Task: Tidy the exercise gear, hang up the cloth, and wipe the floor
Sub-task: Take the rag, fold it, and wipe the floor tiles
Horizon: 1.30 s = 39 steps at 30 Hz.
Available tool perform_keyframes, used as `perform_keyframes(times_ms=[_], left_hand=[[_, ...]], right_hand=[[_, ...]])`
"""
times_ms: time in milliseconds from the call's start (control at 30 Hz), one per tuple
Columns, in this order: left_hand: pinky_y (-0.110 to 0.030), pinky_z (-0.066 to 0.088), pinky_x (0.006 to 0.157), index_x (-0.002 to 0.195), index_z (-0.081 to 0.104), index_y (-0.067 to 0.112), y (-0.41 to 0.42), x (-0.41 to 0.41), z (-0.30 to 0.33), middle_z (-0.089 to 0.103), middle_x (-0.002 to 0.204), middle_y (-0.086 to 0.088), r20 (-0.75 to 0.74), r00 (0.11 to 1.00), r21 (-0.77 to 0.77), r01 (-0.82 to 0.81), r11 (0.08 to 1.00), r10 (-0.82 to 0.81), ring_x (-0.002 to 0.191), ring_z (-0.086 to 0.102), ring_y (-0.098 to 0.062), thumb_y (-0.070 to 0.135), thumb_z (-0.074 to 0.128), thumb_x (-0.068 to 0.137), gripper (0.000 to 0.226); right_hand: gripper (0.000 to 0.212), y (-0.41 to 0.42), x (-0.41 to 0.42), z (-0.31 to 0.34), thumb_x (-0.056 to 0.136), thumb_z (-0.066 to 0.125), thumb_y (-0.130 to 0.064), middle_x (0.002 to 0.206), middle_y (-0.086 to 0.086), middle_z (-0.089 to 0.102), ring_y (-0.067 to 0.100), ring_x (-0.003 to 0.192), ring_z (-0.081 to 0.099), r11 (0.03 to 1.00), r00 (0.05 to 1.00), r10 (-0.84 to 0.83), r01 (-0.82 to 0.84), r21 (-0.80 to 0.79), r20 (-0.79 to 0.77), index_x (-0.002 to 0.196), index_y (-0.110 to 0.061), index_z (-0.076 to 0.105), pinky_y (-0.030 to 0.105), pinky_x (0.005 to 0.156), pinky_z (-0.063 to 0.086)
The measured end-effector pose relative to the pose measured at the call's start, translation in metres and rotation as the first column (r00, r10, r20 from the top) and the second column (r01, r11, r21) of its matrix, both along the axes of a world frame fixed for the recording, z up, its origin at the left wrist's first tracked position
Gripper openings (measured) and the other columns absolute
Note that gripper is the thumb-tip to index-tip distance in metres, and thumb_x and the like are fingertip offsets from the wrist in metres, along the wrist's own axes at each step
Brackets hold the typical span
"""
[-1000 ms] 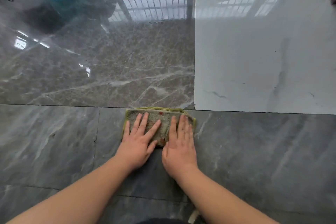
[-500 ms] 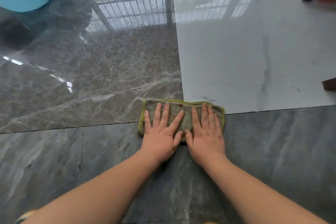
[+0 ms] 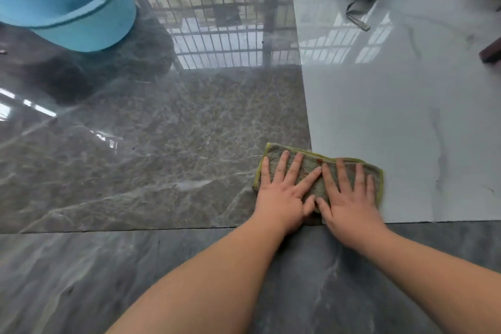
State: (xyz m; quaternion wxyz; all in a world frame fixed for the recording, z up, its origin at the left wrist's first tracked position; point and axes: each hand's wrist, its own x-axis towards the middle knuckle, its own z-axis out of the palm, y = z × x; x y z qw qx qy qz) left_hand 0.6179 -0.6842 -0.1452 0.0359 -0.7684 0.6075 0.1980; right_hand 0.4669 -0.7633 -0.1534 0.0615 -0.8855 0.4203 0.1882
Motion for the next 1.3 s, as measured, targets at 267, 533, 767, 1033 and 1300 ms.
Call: perform_keyframes(times_ms=[267,533,767,1033,1300], left_hand=[[-0.062,-0.015,0.113,0.149,-0.010,0.052,0.063,0.108,-0.010,-0.018,0.163,0.003,0.060,0.991,-0.026,-0.122,0.992,0.123,0.148,-0.023,-0.027,0.060,0.016,0.095,0.061],[-0.060,-0.014,0.114,0.149,-0.012,0.052,0.145,0.165,-0.004,-0.022,0.162,0.003,0.118,0.961,0.030,-0.256,0.966,0.251,0.147,-0.026,-0.026,0.063,0.015,0.093,0.063],[-0.061,-0.011,0.115,0.144,-0.023,0.052,0.245,0.215,-0.009,-0.024,0.162,0.001,0.194,0.834,0.033,-0.531,0.847,0.516,0.148,-0.024,-0.027,0.064,0.006,0.086,0.066],[-0.063,0.007,0.117,0.153,0.013,0.041,0.325,0.278,-0.014,0.015,0.164,-0.004,0.235,0.793,-0.006,-0.578,0.816,0.562,0.151,0.010,-0.030,0.056,0.028,0.086,0.071],[-0.044,0.001,0.123,0.156,0.003,0.007,0.266,0.238,0.000,0.002,0.164,-0.015,0.071,0.266,-0.056,-0.961,0.270,0.961,0.151,-0.005,-0.031,0.042,0.026,0.100,0.070]], right_hand=[[0.069,0.064,0.122,-0.005,0.094,0.013,-0.055,0.166,0.005,-0.007,0.040,0.148,-0.014,1.000,0.991,0.001,0.001,-0.012,0.136,0.155,-0.032,-0.009,0.056,0.118,-0.012],[0.067,0.119,0.184,0.003,0.094,0.013,-0.058,0.165,0.001,-0.006,0.036,0.150,-0.011,0.978,0.966,0.182,-0.197,0.066,0.185,0.156,-0.036,-0.003,0.054,0.118,-0.010],[0.063,0.189,0.262,0.006,0.097,0.018,-0.057,0.165,-0.001,-0.001,0.032,0.151,-0.008,0.873,0.858,0.418,-0.471,0.130,0.299,0.156,-0.038,0.006,0.055,0.119,-0.007],[0.060,0.236,0.344,0.012,0.086,0.044,-0.046,0.151,0.006,0.046,0.036,0.130,0.045,0.798,0.744,0.552,-0.603,0.020,0.377,0.144,-0.031,0.047,0.055,0.099,0.036],[0.050,0.163,0.352,-0.009,0.092,0.046,-0.027,0.154,-0.005,0.042,0.019,0.145,0.032,0.261,0.223,0.818,-0.965,0.004,0.529,0.141,-0.024,0.050,0.043,0.118,0.026]])
